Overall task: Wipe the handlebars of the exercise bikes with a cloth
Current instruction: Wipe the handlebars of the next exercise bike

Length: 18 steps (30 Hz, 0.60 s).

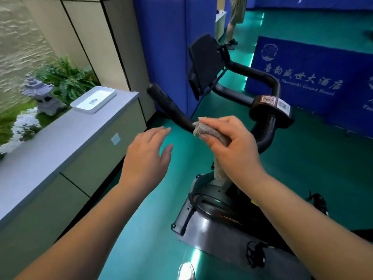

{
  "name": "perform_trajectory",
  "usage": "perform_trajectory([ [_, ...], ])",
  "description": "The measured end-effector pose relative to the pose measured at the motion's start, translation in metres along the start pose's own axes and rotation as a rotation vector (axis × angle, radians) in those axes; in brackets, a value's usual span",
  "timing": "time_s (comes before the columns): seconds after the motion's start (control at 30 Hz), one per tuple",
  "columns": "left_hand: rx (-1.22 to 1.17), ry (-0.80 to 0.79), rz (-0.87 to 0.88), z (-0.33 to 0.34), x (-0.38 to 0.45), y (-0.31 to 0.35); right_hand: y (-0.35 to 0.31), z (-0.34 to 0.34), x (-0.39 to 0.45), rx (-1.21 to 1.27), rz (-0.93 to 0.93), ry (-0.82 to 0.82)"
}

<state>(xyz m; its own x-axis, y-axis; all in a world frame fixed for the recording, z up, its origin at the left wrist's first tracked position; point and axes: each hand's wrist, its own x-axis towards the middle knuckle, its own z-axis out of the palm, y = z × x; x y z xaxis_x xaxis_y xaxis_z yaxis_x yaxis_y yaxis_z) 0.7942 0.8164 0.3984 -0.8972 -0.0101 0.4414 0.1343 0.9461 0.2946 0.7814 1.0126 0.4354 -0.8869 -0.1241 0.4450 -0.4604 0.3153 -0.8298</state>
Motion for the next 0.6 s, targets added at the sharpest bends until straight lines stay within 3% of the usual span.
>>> perform_trajectory([
  [0.23,-0.124,0.164,-0.070,-0.038,0.051,-0.017,-0.014,0.011,0.070,-0.047,-0.040,0.009],
  [0.6,-0.247,0.041,-0.151,-0.055,0.098,-0.033,-0.009,0.067,0.126,-0.153,-0.251,-0.049],
])
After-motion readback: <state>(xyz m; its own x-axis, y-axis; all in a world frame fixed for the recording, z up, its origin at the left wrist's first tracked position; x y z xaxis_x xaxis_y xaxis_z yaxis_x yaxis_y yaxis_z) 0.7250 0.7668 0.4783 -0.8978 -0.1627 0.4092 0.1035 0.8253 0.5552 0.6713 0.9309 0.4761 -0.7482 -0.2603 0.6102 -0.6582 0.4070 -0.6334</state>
